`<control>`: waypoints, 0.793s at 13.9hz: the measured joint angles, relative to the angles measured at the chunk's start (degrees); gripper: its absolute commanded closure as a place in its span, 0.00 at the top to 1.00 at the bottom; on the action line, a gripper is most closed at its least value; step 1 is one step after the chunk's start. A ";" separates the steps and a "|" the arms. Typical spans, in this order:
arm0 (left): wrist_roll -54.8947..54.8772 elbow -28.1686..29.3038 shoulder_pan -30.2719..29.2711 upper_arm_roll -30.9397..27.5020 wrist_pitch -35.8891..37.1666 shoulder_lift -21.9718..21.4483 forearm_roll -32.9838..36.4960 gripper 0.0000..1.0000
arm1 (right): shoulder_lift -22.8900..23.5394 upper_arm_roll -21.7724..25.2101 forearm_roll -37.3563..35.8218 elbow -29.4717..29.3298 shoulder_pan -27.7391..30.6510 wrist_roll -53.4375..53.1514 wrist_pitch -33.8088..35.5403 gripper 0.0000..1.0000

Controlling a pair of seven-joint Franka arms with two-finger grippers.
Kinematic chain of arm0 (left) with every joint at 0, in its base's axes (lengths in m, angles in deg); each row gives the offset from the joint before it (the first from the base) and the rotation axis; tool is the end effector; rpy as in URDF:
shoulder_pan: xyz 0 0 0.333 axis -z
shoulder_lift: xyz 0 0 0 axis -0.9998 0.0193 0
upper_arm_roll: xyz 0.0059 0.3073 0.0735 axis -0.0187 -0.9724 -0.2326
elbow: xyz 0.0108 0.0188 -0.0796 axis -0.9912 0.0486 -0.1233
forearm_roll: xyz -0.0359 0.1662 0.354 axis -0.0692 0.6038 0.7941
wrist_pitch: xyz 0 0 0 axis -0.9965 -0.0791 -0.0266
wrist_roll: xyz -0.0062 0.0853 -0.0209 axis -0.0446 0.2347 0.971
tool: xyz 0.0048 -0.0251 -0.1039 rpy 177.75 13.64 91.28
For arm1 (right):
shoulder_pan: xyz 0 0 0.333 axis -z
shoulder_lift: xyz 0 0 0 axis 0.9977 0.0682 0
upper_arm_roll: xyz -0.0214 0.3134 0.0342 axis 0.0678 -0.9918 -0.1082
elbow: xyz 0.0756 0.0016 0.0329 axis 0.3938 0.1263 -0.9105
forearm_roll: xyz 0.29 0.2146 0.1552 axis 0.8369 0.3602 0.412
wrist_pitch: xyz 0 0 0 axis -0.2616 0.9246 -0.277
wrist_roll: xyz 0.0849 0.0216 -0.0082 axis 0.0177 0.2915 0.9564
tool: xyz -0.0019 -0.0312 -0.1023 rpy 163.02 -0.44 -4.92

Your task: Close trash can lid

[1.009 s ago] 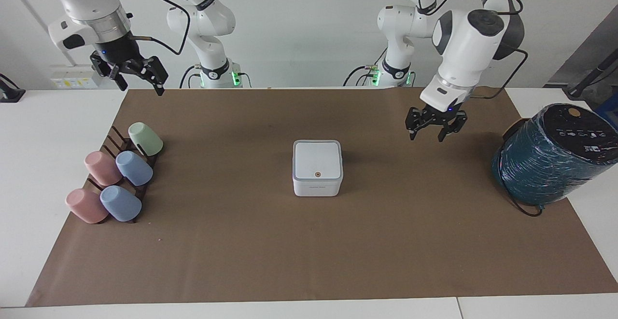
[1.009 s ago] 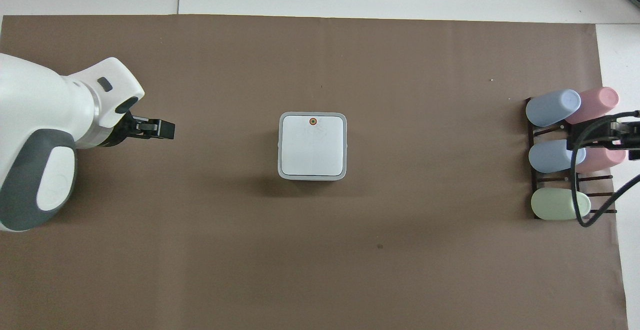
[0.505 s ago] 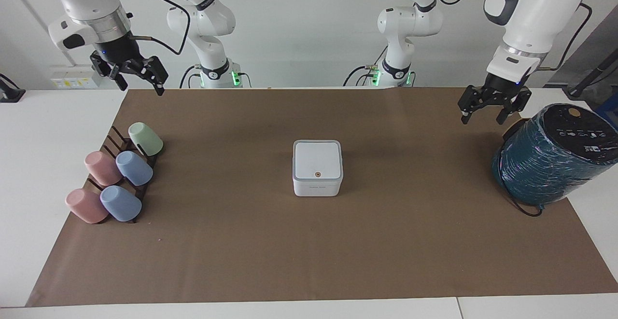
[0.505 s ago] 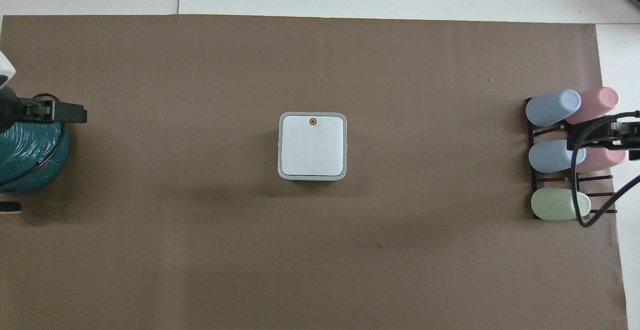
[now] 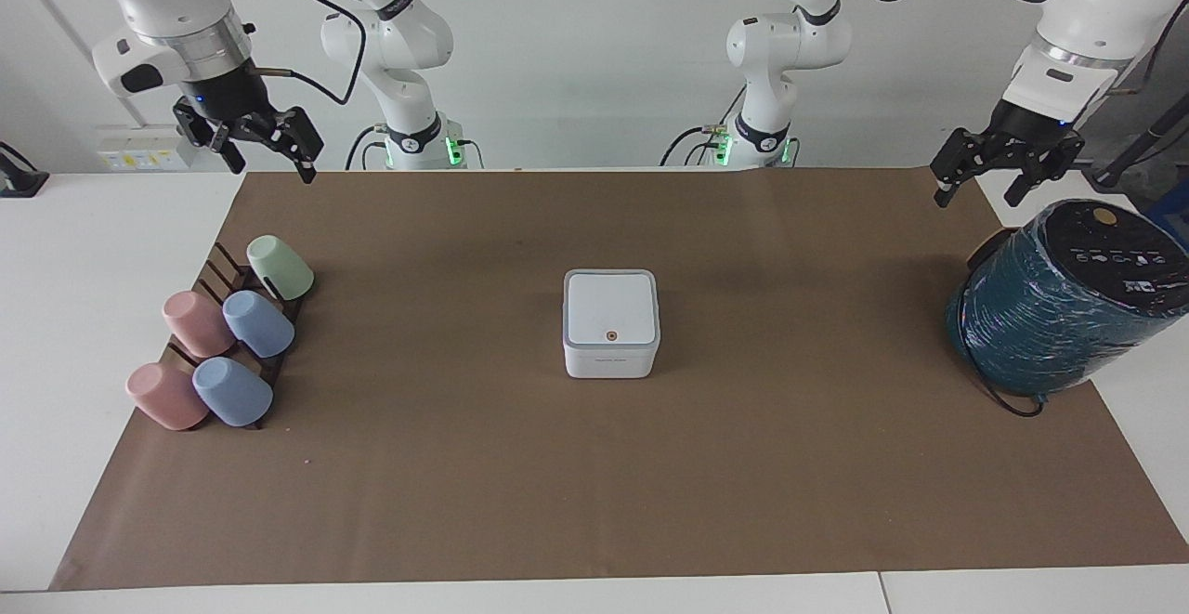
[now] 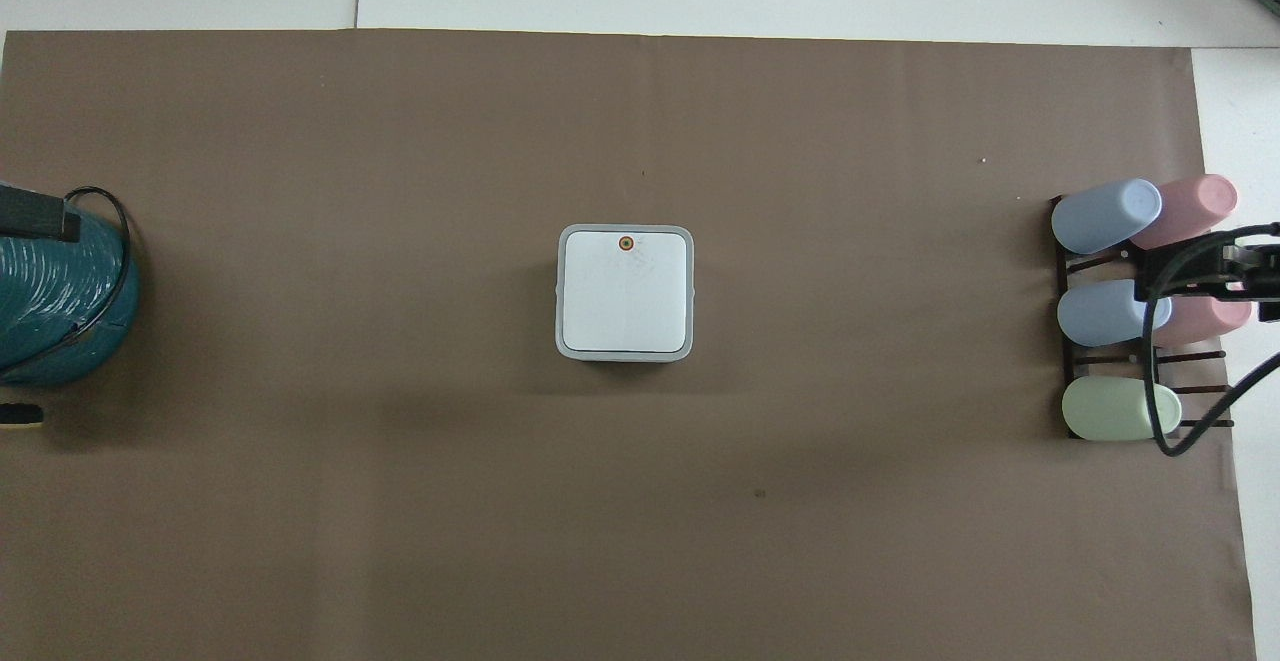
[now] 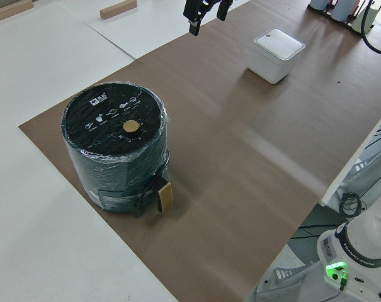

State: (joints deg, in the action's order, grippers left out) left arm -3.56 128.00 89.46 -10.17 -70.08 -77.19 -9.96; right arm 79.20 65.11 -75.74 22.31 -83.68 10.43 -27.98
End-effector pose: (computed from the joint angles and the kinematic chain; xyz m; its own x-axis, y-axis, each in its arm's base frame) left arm 0.5577 0.0214 0.6501 0.9920 -0.0699 0.1050 -0.0705 -0.9975 0.0023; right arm 0.5239 -0.0126 0.6459 0.9822 -0.1878 -0.0046 -0.1877 -0.9820 0.0231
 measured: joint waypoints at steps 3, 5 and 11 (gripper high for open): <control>0.00 -1.77 -0.06 0.22 2.68 -0.32 -0.01 1.00 | 0.00 0.00 0.00 0.02 0.00 0.00 0.00 1.00; 0.00 -1.54 -0.06 0.42 3.32 -0.43 -0.02 1.00 | -0.01 0.00 0.00 0.03 0.00 0.00 0.00 1.00; 0.00 -1.36 -0.03 1.21 3.35 -0.43 -0.02 1.00 | -0.03 0.00 0.00 0.05 0.00 0.00 0.00 1.00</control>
State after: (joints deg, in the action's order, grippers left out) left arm -3.56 126.64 89.43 -8.96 -66.73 -77.62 -9.99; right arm 79.17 65.11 -75.74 22.36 -83.68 10.43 -27.98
